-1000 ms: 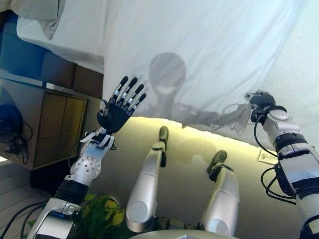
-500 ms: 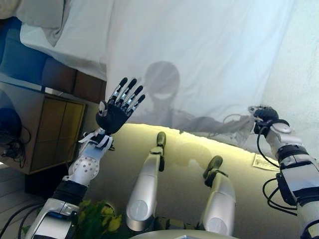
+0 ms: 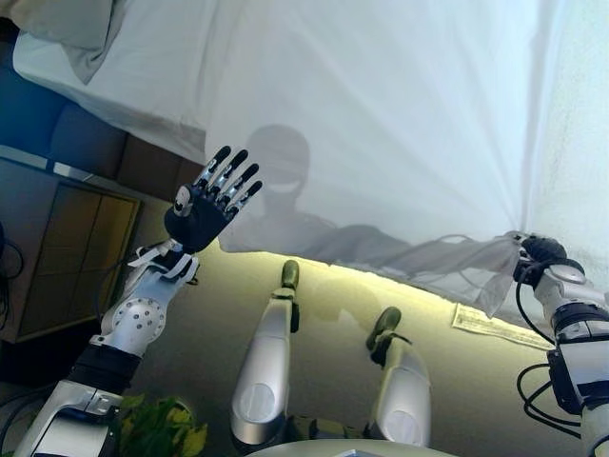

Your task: Make the bed neatly

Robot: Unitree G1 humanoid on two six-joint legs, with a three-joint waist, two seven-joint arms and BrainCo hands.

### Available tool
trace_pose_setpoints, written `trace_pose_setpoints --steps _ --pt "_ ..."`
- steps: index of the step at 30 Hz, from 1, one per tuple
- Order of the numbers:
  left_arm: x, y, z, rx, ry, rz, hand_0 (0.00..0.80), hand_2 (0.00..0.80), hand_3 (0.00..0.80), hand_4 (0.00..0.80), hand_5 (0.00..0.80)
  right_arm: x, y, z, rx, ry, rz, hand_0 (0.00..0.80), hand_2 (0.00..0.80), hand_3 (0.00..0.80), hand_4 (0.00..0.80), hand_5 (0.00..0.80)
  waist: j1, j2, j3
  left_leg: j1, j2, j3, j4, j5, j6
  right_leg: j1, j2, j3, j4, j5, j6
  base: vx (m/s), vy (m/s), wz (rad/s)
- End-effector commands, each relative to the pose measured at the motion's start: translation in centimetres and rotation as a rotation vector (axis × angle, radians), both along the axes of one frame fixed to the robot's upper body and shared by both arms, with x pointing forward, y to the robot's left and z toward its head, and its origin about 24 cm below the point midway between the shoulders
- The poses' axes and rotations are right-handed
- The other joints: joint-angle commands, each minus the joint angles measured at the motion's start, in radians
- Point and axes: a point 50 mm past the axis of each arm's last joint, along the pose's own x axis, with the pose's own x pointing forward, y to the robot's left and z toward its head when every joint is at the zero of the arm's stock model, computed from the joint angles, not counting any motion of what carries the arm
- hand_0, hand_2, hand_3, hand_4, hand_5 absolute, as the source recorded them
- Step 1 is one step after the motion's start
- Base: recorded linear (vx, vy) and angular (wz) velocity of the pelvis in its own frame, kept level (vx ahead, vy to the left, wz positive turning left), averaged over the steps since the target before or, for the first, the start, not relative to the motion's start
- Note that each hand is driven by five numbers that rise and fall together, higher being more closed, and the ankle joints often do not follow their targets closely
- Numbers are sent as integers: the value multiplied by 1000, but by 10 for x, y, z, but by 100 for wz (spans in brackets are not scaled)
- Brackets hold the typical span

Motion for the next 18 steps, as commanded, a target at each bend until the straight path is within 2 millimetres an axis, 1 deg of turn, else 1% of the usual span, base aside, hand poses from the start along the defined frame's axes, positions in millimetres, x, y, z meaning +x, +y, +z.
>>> trace_pose_setpoints --steps 1,3,4,7,8,13,16,18 --pt "-5 6 21 -99 -92 15 0 0 0 0 0 -71 -54 -18 -93 234 -221 800 800 800 800 800 -24 21 13 50 -17 29 -15 -78 18 -70 55 -20 35 66 -41 0 0 0" --pt "-5 6 21 -101 -90 15 0 0 0 0 0 -68 -53 -17 -95 227 -213 800 800 800 800 800 -24 22 13 49 -17 30 -15 -78 19 -70 55 -21 35 65 -42 0 0 0" --pt "-5 6 20 -107 -87 11 0 0 0 0 0 -63 -50 -15 -89 196 -217 0 0 0 0 0 -22 25 13 48 -18 30 -13 -77 19 -72 54 -21 40 62 -44 0 0 0" --pt "-5 6 19 -107 -86 12 0 0 0 0 0 -62 -49 -15 -86 189 -213 0 0 0 0 0 -22 26 13 48 -18 31 -12 -77 19 -73 54 -20 42 61 -44 0 0 0" --pt "-6 5 15 -111 -82 5 0 0 0 0 0 -51 -39 -18 -45 163 -153 0 0 0 0 0 -20 34 13 54 -19 31 -14 -78 20 -72 51 -21 50 55 -46 20 36 -2" --pt "-4 7 13 -129 -82 9 0 0 0 0 0 -40 -21 -27 62 107 -30 0 0 0 0 0 -20 41 13 63 -24 32 -21 -76 20 -69 46 -23 54 48 -49 5 15 -1" --pt "-4 7 12 -149 -88 10 0 0 0 0 0 -38 -11 -35 126 86 39 0 0 0 0 0 -23 39 13 70 -23 34 -23 -75 19 -64 45 -25 56 45 -50 7 8 -6" --pt "-4 8 9 -175 -95 1 0 0 0 0 0 -42 -7 -44 146 93 62 0 0 0 0 0 -26 34 13 79 -24 37 -24 -76 18 -55 46 -26 54 43 -52 4 0 -3"
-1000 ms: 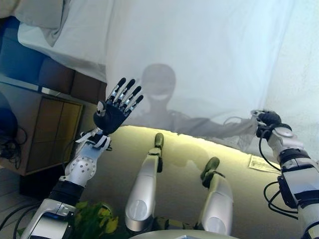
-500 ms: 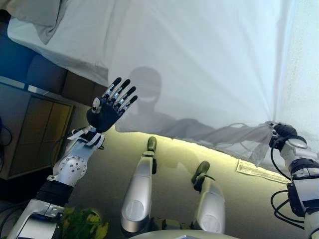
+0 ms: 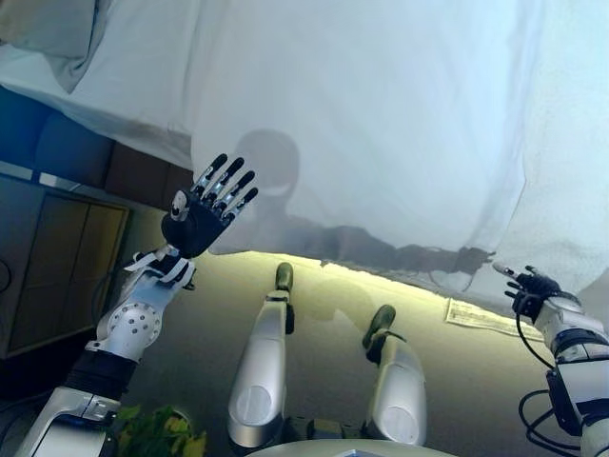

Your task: Make the bed neatly

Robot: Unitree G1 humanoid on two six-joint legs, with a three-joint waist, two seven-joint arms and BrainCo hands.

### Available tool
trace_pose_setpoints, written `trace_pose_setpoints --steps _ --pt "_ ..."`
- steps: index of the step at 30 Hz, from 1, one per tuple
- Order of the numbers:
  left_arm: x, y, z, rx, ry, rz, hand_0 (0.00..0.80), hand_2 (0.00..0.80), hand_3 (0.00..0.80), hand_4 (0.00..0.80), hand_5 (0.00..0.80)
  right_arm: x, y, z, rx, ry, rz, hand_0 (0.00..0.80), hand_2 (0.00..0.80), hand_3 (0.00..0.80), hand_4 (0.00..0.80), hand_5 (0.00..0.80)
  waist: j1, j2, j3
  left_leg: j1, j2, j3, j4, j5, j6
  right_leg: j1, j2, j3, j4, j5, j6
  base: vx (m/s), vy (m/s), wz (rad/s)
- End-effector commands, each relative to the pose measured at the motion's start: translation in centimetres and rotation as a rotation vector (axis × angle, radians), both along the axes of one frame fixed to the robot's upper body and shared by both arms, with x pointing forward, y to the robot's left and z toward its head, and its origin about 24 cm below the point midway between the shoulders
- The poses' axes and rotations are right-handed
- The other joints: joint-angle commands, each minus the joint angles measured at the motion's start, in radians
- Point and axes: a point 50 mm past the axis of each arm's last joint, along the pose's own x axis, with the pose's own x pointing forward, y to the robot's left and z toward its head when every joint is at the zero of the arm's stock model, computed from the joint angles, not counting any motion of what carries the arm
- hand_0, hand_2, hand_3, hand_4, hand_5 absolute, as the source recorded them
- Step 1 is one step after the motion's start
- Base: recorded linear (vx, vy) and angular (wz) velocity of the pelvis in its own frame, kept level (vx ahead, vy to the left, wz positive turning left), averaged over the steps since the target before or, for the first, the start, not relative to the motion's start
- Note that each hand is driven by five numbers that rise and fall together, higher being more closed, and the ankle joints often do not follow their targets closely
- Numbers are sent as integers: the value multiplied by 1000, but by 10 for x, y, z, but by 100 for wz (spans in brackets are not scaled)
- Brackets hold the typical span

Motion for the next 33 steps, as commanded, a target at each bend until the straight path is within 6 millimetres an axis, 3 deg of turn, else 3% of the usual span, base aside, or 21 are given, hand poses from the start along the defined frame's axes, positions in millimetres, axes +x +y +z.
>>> trace_pose_setpoints --steps 1,5,7,12,17,21,26,33 --pt "0 0 12 -152 -122 -8 0 0 0 0 0 -3 -7 5 -8 -34 30 0 0 0 0 0 1 44 12 73 -25 31 -28 -73 22 -54 47 -33 54 39 -53 0 0 0" --pt "2 1 14 -242 -170 -55 0 0 0 0 0 -7 -4 -1 1 -1 58 0 0 0 0 0 -9 35 12 78 -19 40 -23 -74 19 -51 50 -29 58 36 -55 21 19 -5" --pt "6 1 17 -290 -200 -70 0 0 0 0 0 -9 -4 -4 -2 25 80 0 0 0 0 0 -18 29 12 86 -14 39 -6 -103 12 -52 54 -13 82 9 -46 73 51 -8" --pt "28 7 28 -448 -203 -38 0 0 0 0 0 -4 6 -8 -21 77 151 0 0 0 0 0 -50 0 12 41 9 56 12 -84 15 -116 76 6 112 22 -61 -55 76 -6" --pt "54 34 41 -570 -158 143 0 0 0 0 0 3 17 -11 -29 86 207 0 0 0 0 0 -85 -57 12 -29 35 63 52 -97 9 -187 105 27 137 22 -66 -40 40 -13" --pt "66 69 54 -602 -125 315 0 0 0 0 0 1 26 -21 -22 90 224 0 0 0 0 0 -107 -115 12 -89 62 53 92 -115 6 -241 122 33 155 30 -64 -54 -27 -18" --pt "73 92 69 -577 -78 456 0 0 0 0 0 -9 30 -33 -12 107 203 0 0 0 0 0 -122 -172 12 -157 87 34 127 -130 3 -294 142 34 159 48 -58 -55 -36 -12" --pt "72 126 71 -599 18 654 0 0 0 0 0 -15 26 -35 0 99 170 0 0 0 0 0 -131 -218 12 -232 99 1 163 -144 -2 -348 157 29 158 69 -54 -55 -9 -3"
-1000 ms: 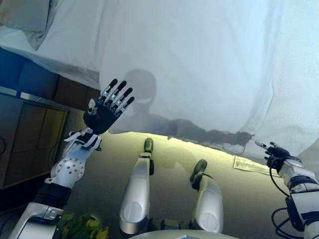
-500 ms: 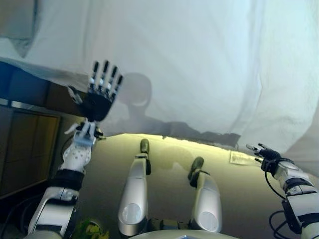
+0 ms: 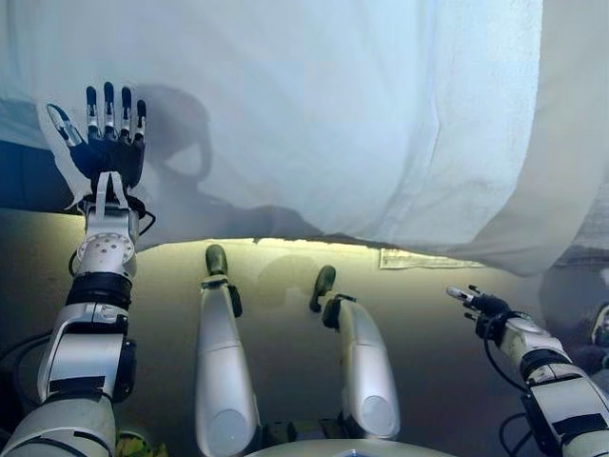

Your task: Make the bed neatly

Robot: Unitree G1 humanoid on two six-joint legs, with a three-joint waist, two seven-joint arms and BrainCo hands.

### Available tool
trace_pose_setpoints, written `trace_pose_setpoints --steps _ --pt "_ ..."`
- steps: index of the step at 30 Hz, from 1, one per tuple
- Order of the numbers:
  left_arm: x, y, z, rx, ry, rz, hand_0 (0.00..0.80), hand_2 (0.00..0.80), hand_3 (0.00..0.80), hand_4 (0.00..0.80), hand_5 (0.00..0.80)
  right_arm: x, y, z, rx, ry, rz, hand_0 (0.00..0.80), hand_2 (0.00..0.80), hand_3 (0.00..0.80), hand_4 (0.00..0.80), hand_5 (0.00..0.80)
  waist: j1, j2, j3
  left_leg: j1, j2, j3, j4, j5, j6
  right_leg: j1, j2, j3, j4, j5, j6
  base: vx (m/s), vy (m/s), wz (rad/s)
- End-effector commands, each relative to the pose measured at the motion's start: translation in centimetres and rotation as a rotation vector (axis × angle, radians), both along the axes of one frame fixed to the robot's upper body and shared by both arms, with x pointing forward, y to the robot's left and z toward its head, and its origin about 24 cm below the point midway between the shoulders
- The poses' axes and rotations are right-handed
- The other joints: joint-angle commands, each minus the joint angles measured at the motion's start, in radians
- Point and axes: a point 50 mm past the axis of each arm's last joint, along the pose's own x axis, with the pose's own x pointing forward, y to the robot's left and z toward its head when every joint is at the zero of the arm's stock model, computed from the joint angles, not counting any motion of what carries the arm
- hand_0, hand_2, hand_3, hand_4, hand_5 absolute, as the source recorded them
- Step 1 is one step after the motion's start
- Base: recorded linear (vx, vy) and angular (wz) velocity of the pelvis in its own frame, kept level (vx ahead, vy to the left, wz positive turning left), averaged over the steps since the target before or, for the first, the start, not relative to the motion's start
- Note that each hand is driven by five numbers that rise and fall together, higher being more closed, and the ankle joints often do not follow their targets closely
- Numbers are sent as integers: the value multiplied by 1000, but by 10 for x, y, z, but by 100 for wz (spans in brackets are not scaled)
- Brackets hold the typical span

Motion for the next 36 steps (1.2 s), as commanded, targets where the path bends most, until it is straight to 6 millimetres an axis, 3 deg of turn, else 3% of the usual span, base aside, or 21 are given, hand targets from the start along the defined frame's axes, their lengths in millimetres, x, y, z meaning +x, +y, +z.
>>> trace_pose_setpoints --steps 1,8,15,26,36 --pt "-3 32 30 -58 -41 141 0 0 0 0 0 -9 -16 4 -46 1 -27 0 0 0 0 0 15 -29 5 31 -32 14 -37 -74 34 -90 44 -22 29 94 0 -47 -5 5" --pt "-12 60 22 -93 95 262 0 0 0 0 0 -19 -21 1 -40 -4 -58 0 0 0 0 0 18 -60 5 -26 -30 -18 -11 -88 32 -133 50 -31 31 105 4 -24 -6 2" --pt "-26 80 4 -143 198 336 0 0 0 0 0 -22 -27 5 -34 -31 -66 0 0 0 0 0 32 -70 5 -70 -41 -45 11 -98 35 -167 47 -42 43 110 6 -3 -2 0" --pt "-45 96 -20 -154 279 349 0 0 0 0 0 -24 -31 7 -41 -58 -89 0 0 0 0 0 52 -56 5 -117 -58 -70 29 -101 37 -209 33 -54 63 109 5 -12 -2 4" --pt "-68 104 -60 -166 395 327 0 0 0 0 0 -26 -31 6 -19 -82 -105 0 0 0 0 0 66 -31 5 -96 -68 -59 9 -101 37 -195 22 -59 48 105 9 -2 -1 0"
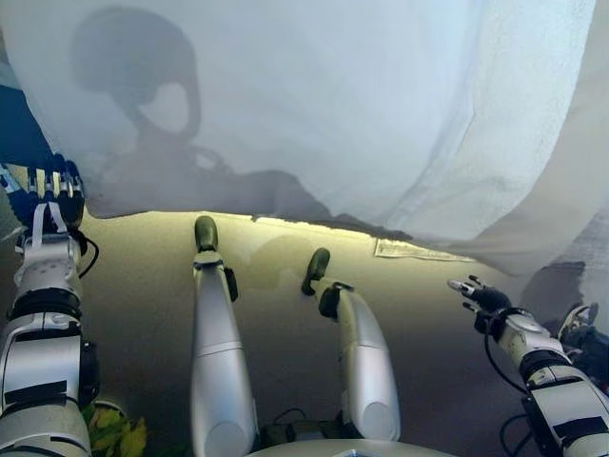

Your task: Make the bed neatly

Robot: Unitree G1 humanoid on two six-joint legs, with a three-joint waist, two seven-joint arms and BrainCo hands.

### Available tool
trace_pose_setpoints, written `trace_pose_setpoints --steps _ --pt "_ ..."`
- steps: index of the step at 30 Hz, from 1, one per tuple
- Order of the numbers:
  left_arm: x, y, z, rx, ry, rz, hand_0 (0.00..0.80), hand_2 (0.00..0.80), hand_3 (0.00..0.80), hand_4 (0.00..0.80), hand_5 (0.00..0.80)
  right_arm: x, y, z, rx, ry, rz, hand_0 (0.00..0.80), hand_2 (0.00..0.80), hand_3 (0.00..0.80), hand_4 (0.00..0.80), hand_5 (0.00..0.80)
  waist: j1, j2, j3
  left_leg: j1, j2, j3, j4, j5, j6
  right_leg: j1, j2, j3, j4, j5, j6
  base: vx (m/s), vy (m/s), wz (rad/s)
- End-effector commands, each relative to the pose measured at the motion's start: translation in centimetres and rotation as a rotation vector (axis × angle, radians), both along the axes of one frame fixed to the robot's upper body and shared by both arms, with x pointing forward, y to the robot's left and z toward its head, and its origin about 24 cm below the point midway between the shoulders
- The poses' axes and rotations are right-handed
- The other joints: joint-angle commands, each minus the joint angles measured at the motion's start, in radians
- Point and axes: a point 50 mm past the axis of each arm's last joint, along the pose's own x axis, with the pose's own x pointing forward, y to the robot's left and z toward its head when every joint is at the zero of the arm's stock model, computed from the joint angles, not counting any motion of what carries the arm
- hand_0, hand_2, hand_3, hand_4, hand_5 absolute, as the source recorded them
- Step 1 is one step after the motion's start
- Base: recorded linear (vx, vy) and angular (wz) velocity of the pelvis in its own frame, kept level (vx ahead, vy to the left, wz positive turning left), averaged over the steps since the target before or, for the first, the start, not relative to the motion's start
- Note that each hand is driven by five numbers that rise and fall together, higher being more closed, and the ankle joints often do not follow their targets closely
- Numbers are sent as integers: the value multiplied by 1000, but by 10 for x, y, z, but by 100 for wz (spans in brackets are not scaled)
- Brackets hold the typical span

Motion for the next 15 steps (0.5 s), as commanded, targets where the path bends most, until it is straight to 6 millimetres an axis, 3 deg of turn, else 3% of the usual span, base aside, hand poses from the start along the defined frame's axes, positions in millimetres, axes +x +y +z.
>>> trace_pose_setpoints --steps 1,7,15 --pt "-16 15 -11 -7 28 47 0 0 0 0 0 -33 -35 -1 -38 30 -116 0 0 0 0 0 54 -7 19 100 -62 29 -38 -110 43 -56 -1 -28 15 116 14 0 0 0" --pt "-31 18 -31 -47 58 64 0 0 0 0 0 -32 -30 -5 -14 26 -125 0 0 0 0 0 61 16 19 157 -66 51 -53 -115 41 -10 -13 -35 9 103 17 -4 -50 2" --pt "-54 11 -72 -82 143 48 0 0 0 0 0 -32 -17 -15 16 26 -126 0 0 0 0 0 69 49 19 305 -65 93 -86 -123 35 126 -28 -41 -7 66 18 2 -65 0"
